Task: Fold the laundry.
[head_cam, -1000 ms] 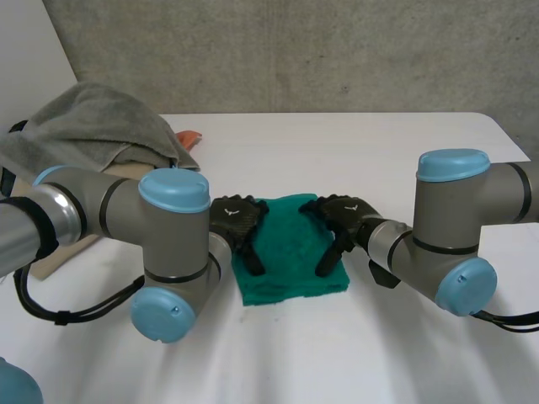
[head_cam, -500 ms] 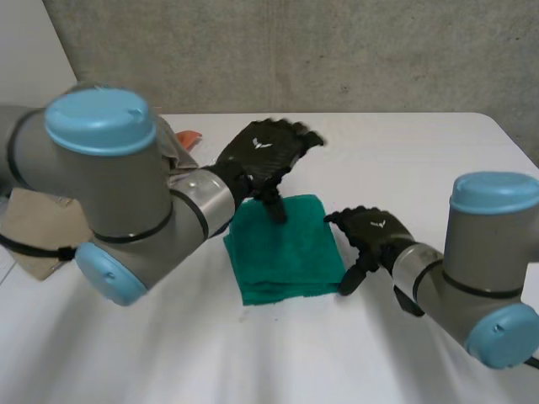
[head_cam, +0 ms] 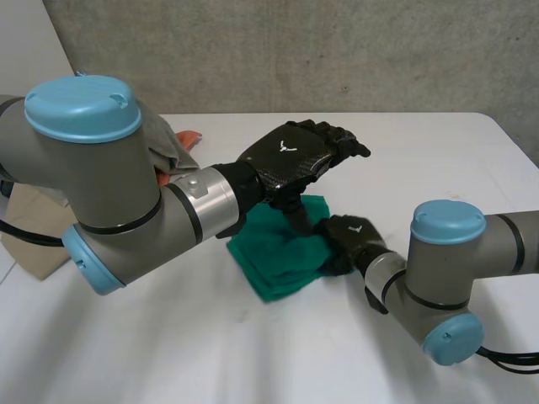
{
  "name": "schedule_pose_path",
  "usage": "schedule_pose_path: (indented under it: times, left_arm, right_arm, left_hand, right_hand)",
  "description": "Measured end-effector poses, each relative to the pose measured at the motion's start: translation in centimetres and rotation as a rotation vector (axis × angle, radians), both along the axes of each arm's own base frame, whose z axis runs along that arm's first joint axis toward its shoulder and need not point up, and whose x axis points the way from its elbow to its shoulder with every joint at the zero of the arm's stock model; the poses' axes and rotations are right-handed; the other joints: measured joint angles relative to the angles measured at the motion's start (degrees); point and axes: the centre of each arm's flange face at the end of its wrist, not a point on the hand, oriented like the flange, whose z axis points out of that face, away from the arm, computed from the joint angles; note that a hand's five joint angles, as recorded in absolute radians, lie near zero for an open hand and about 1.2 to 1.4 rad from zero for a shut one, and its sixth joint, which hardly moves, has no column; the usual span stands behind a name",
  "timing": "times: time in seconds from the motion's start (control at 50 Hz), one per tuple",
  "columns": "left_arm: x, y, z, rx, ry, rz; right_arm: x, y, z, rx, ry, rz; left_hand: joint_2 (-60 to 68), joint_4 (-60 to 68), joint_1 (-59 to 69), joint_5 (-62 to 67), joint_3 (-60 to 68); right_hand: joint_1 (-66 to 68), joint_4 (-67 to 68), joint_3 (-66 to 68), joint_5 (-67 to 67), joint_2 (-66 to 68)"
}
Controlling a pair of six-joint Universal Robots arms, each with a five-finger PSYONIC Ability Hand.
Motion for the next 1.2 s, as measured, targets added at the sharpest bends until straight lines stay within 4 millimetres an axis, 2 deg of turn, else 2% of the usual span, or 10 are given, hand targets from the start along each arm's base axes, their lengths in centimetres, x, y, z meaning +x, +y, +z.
schedule_pose_path:
  times: [0.16,0.26,0.46,0.52,0.66,0.7,0.78,0.82,1.08,1.2]
  left_arm:
    - [0.0,0.0,0.4,-0.009,0.006,0.000]
    - [0.1,0.0,0.9,-0.022,0.016,0.001]
    - [0.0,0.2,1.1,-0.027,0.020,-0.002]
    - [-0.1,0.3,1.1,-0.027,0.019,-0.005]
    - [-0.2,0.5,1.2,-0.028,0.020,-0.010]
    - [-0.2,0.6,1.2,-0.028,0.021,-0.010]
    - [-0.2,0.6,1.2,-0.027,0.020,-0.012]
    - [-0.2,0.7,1.2,-0.027,0.020,-0.012]
    - [-0.4,1.1,1.2,-0.026,0.021,-0.023]
    - [-0.4,1.2,1.4,-0.029,0.025,-0.024]
  right_arm:
    - [-1.0,-2.1,4.6,-0.203,-0.095,-0.076]
    - [-3.1,-5.5,5.9,-0.246,-0.106,-0.149]
    - [-12.0,-17.1,5.0,-0.309,-0.042,-0.395]
    - [-17.0,-21.8,4.5,-0.361,-0.003,-0.503]
    - [-22.9,-26.6,2.9,-0.368,0.035,-0.609]
    - [-23.9,-27.3,2.5,-0.357,0.040,-0.623]
    - [-24.9,-27.9,2.1,-0.343,0.047,-0.638]
    - [-25.2,-28.0,2.0,-0.342,0.059,-0.647]
    - [-27.3,-27.6,2.7,-0.379,0.283,-0.768]
    - [-26.7,-26.5,4.8,-0.406,0.316,-0.753]
  left_hand:
    - [0.0,0.0,0.0,0.0,0.0]
    - [0.0,0.0,0.0,0.0,0.0]
    - [0.0,0.0,0.0,0.0,0.0]
    - [0.0,0.0,0.0,0.0,0.0]
    - [0.0,0.0,0.0,0.0,0.0]
    - [0.0,0.0,0.0,0.0,0.0]
    - [0.0,0.0,0.0,0.0,0.0]
    - [0.0,0.0,0.0,0.0,0.0]
    - [0.0,0.0,0.0,0.0,0.0]
    - [0.0,0.0,0.0,0.0,0.0]
  right_hand:
    - [0.0,1.2,5.3,1.6,4.9]
    - [0.0,1.3,6.2,2.4,5.2]
    - [0.0,1.3,6.5,2.4,5.3]
    - [0.0,1.3,6.5,2.4,5.3]
    - [0.0,1.4,7.2,2.4,5.3]
    - [-4.8,-3.3,1.6,-2.1,-0.2]
    - [-34.2,-41.9,-35.5,-40.8,-38.2]
    - [-37.0,-52.9,-44.4,-49.0,-45.8]
    - [-37.0,-55.2,-45.9,-49.7,-46.5]
    - [-37.0,-55.2,-45.9,-49.7,-46.5]
